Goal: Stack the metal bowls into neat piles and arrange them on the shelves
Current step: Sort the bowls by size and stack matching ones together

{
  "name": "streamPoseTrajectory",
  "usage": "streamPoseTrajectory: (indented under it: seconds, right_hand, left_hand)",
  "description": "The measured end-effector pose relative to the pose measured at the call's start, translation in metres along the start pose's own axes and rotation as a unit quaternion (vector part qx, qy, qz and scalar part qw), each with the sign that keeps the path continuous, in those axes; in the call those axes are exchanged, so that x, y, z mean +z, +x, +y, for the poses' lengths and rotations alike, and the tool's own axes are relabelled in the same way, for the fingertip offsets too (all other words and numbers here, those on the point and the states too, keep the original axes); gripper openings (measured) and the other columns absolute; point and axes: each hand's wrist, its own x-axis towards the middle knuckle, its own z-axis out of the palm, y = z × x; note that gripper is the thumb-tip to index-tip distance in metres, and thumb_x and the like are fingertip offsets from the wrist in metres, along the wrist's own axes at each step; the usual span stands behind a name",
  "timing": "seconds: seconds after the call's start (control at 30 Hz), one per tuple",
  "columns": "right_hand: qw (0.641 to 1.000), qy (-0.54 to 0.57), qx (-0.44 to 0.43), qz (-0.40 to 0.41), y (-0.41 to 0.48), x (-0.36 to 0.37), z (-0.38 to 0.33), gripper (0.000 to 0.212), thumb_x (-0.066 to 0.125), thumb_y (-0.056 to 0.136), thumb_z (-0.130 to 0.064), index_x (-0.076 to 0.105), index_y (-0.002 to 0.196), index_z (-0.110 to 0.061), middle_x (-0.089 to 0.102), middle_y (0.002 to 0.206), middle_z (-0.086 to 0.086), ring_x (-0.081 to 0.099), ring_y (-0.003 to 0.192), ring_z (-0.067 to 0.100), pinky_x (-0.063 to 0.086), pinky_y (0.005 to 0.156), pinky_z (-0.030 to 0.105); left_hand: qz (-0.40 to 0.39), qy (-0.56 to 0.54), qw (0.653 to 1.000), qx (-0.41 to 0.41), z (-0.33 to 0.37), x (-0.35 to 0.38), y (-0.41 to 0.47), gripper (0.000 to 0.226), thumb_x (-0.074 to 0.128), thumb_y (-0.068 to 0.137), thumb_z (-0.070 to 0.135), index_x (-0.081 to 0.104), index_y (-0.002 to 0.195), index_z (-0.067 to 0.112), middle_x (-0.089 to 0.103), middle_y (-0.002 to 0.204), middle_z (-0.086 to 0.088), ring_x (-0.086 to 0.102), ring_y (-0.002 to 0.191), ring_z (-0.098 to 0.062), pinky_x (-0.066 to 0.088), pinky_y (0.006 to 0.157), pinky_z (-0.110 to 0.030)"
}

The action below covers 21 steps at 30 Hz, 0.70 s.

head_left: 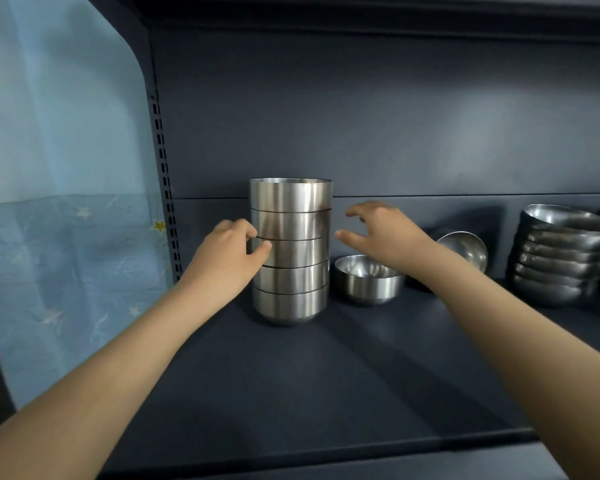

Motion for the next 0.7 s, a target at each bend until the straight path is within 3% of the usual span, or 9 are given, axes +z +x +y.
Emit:
streamPoseTrajectory:
  seconds: [0.2, 0.37, 0.47, 0.6, 0.7]
  right_hand:
    - [0.999, -0.040, -0.009, -0.016, -0.035, -0.021, 0.015, 0.050, 0.053, 0.093, -0.040, 0.050, 0.132, -0.010, 0.048, 0.140, 0.008, 0.045, 0.128, 0.024, 0.038, 0.104, 0.035]
    - [0.993, -0.089, -0.023, -0.069, -0.064, -0.046, 0.045, 0.055, 0.049, 0.091, -0.051, 0.045, 0.138, -0.021, 0.043, 0.144, 0.003, 0.037, 0.134, 0.024, 0.034, 0.108, 0.044]
    - [0.991, -0.103, -0.034, -0.083, -0.085, -0.063, 0.068, 0.055, 0.048, 0.092, -0.051, 0.045, 0.137, -0.022, 0.045, 0.141, 0.003, 0.037, 0.132, 0.025, 0.035, 0.107, 0.043]
    - [0.991, -0.092, -0.046, -0.087, -0.111, -0.075, 0.097, 0.045, 0.050, 0.091, -0.047, 0.057, 0.123, -0.015, 0.054, 0.128, 0.007, 0.046, 0.123, 0.028, 0.040, 0.101, 0.043]
    - [0.991, -0.075, -0.051, -0.097, -0.129, -0.080, 0.116, 0.045, 0.051, 0.092, -0.044, 0.055, 0.127, -0.017, 0.051, 0.132, 0.006, 0.042, 0.128, 0.026, 0.038, 0.103, 0.040]
  left_hand:
    - [-0.009, 0.039, 0.997, 0.060, 0.044, -0.002, -0.030, 0.030, 0.047, 0.093, 0.033, 0.057, 0.113, 0.013, 0.053, 0.118, 0.000, 0.051, 0.107, -0.018, 0.042, 0.088, -0.030]
    - [-0.007, 0.097, 0.993, 0.066, 0.086, 0.013, -0.049, 0.035, 0.046, 0.094, 0.033, 0.052, 0.121, 0.012, 0.048, 0.126, -0.002, 0.039, 0.122, -0.022, 0.040, 0.097, -0.036]
    - [-0.022, 0.108, 0.992, 0.062, 0.114, 0.028, -0.060, 0.037, 0.045, 0.095, 0.034, 0.051, 0.124, 0.012, 0.048, 0.126, -0.002, 0.040, 0.123, -0.021, 0.040, 0.095, -0.031]
    - [-0.039, 0.120, 0.991, 0.052, 0.149, 0.050, -0.077, 0.036, 0.045, 0.095, 0.035, 0.051, 0.124, 0.014, 0.048, 0.127, -0.002, 0.042, 0.121, -0.021, 0.041, 0.096, -0.033]
    - [-0.061, 0.135, 0.988, 0.047, 0.166, 0.066, -0.087, 0.037, 0.044, 0.095, 0.036, 0.051, 0.124, 0.014, 0.049, 0.125, -0.002, 0.043, 0.120, -0.021, 0.041, 0.096, -0.034]
